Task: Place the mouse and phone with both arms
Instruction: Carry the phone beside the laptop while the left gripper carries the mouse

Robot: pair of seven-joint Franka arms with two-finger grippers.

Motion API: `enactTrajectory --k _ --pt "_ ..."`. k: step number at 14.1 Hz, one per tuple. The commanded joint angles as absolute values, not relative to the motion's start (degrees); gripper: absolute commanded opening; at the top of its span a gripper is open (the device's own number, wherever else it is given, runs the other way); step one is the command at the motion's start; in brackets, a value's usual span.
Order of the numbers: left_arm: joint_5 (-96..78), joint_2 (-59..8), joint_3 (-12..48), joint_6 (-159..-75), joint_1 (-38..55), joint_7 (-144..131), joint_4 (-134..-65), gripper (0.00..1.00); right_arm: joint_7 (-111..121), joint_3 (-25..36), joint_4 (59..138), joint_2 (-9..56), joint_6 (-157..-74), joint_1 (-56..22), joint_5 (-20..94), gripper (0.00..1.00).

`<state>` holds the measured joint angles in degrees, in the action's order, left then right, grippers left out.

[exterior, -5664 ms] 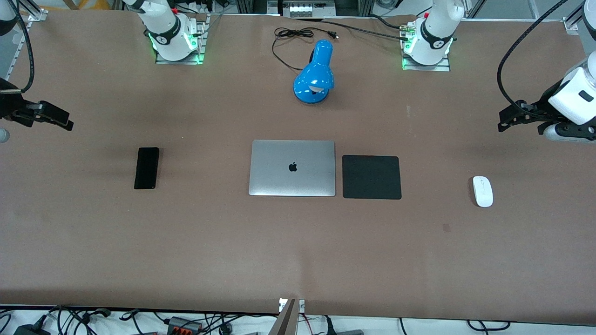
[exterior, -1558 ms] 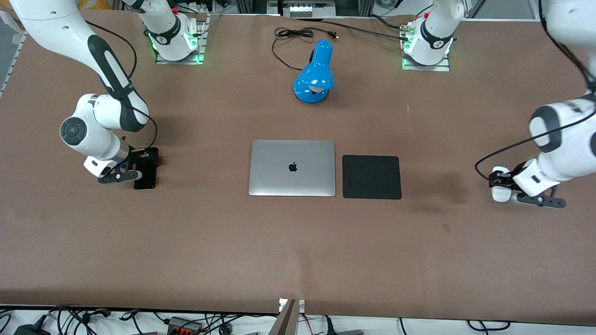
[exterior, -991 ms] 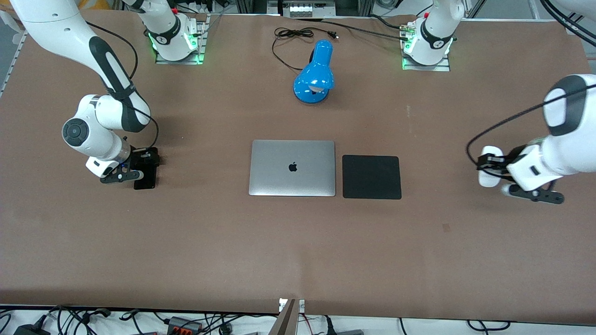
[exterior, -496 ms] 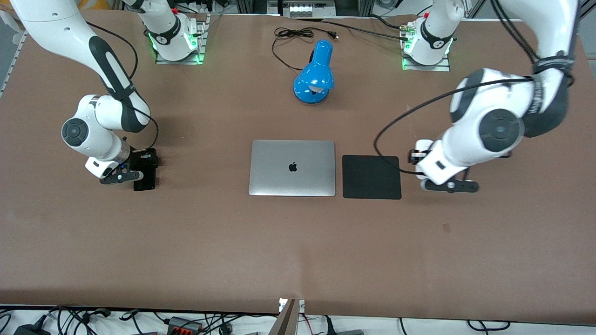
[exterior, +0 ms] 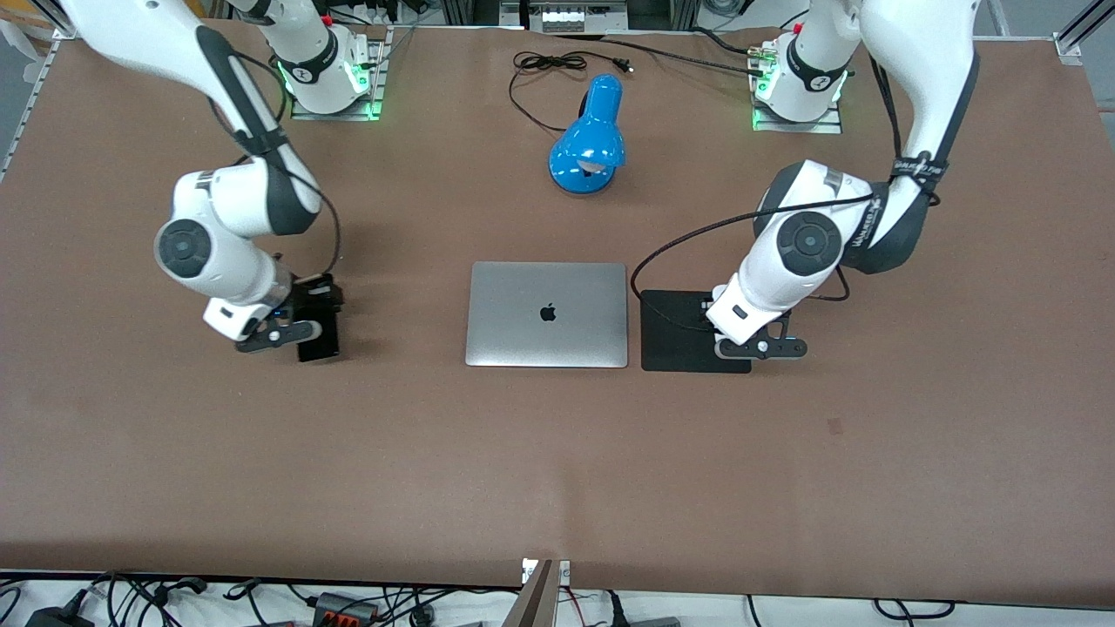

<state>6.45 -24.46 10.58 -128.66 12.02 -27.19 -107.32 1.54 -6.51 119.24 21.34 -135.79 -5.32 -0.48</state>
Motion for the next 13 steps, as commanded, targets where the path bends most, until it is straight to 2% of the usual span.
enactTrajectory --k 1,4,9,10,11,13 --pt "10.1 -25.6 10.4 -135.3 12.7 -31.6 -110.9 0.29 -6.2 -7.7 118.3 24.2 -138.9 -9.6 0.9 0.0" --pt "10.4 -28.0 10.3 -143.4 13.0 -32.7 -113.8 0.28 -14.9 -7.7 115.1 29.1 -142.2 -14.8 0.9 0.0" --pt "10.5 -31.9 10.3 -147.8 13.1 -34.4 -114.0 0.29 -21.7 -7.7 114.8 30.8 -144.2 -16.9 1.0 0.0" --pt "10.5 -31.9 10.3 -147.8 13.1 -34.5 -114.0 0.44 -22.7 -7.7 114.7 30.9 -144.3 -17.3 0.9 0.09" --pt "10.5 -31.3 10.2 -147.8 12.6 -34.7 -113.6 0.97 -22.8 -7.7 114.7 31.1 -144.4 -17.3 0.9 0.99" --pt "10.5 -30.1 10.3 -147.2 12.6 -34.5 -113.6 1.0 -22.0 -7.7 114.4 30.5 -144.2 -17.1 0.8 1.0"
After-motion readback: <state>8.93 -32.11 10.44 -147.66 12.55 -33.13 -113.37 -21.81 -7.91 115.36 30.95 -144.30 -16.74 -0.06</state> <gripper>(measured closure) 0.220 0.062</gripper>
